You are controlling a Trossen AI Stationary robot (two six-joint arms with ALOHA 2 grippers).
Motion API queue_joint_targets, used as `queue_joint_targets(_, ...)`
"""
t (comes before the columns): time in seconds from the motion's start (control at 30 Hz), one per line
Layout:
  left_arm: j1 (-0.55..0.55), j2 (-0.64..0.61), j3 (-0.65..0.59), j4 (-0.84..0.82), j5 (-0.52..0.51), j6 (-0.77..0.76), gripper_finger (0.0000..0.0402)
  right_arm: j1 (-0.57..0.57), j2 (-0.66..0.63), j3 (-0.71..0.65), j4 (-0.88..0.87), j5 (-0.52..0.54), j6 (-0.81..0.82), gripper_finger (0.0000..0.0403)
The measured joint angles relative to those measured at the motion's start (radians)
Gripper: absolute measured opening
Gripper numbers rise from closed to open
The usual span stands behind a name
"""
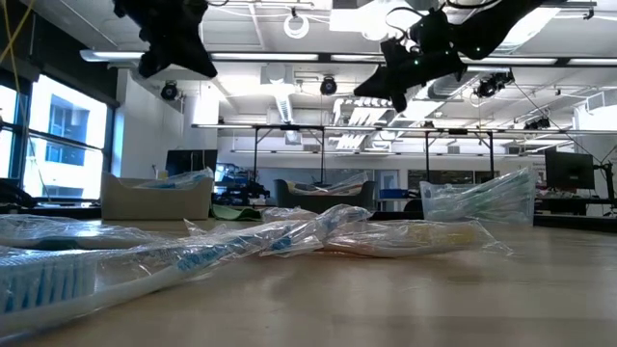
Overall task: Pick & Place Toothbrushes
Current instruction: Put the bottom left blue toothbrush into the gray bin
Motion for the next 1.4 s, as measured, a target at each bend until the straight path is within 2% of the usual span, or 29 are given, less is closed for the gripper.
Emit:
queue_joint_targets(0.07,-0.039,0.033,0.034,-0.035,0.000,-0.019,0.0000,0.000,0.000,0.000,0.002,0.000,-0.020,0.0004)
queue_joint_targets(0.3,-0.156,0.152,0.193,-0.340,0.008,-0.093,0.0000,0.000,0.000,0.000,0.002,0.000,-0.052,0.0004)
queue_joint_targets(0.47,-0.217,0.258,0.299,-0.540,0.017,-0.066,0.0000,0.000,0.000,0.000,0.002,0.000,-0.074,0.0003)
queue_joint_targets(0.57,-0.247,0.317,0.310,-0.608,0.050,-0.024,0.0000,0.000,0.000,0.000,0.001,0.000,-0.093,0.0004)
queue_joint_targets(0.73,-0.305,0.440,0.305,-0.623,0.060,-0.019,0.0000,0.000,0.000,0.001,-0.019,0.000,-0.097,0.0003)
queue_joint_targets(0.83,-0.347,0.524,0.304,-0.634,0.066,0.046,0.0000,0.000,0.000,0.001,-0.039,0.006,-0.099,0.0004)
queue_joint_targets(1.0,-0.410,0.620,0.304,-0.631,0.128,0.098,0.0000,0.001,0.000,0.001,-0.054,0.081,-0.105,0.0003)
queue_joint_targets(1.2,-0.460,0.647,0.304,-0.524,0.142,0.082,0.0000,0.001,0.000,0.001,-0.058,0.099,-0.107,0.0003)
queue_joint_targets(1.4,-0.459,0.646,0.304,-0.429,0.141,0.081,0.0000,0.001,0.000,0.002,-0.066,0.102,-0.145,0.0004)
